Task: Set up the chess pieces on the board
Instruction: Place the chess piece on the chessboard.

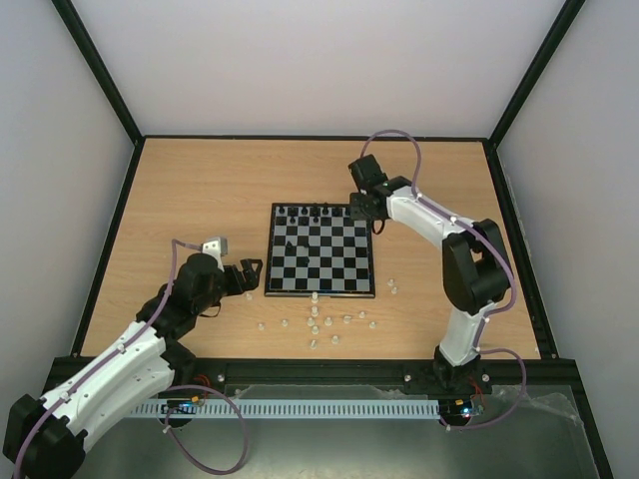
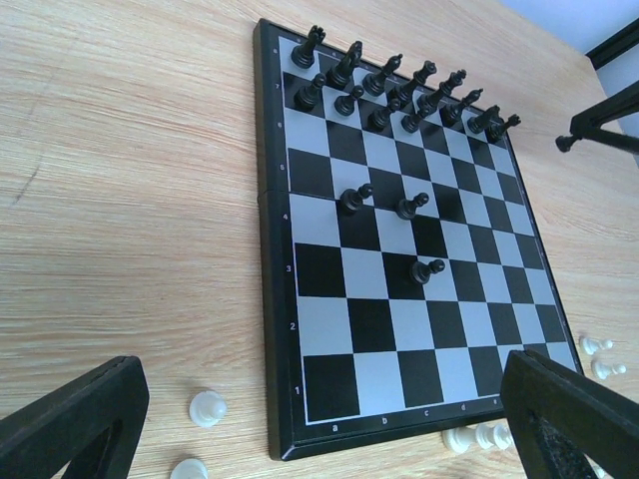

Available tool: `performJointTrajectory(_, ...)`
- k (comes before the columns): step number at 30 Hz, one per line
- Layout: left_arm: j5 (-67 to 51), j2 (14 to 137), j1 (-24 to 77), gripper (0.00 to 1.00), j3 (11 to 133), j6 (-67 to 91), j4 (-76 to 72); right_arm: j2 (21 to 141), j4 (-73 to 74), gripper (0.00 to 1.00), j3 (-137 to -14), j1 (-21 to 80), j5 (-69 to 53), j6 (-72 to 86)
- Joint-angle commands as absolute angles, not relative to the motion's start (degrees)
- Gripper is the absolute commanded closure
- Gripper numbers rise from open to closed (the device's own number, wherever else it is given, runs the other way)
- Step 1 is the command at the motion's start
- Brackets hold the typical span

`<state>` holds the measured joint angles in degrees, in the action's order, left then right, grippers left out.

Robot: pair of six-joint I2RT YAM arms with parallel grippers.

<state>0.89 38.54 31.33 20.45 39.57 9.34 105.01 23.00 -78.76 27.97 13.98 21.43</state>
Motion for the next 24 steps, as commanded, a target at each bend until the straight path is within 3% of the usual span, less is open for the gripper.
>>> performJointTrajectory(1,0.2,37.92,31.45,0.0,19.35,38.86,8.2,106.96,27.68,0.95,-82.16,27.43,13.25,20.76)
performJointTrajectory(24,0.18,38.83,31.46,0.01,18.76,39.2,7.22,115.86,28.51,0.94,-86.65,25.68,12.03,19.44)
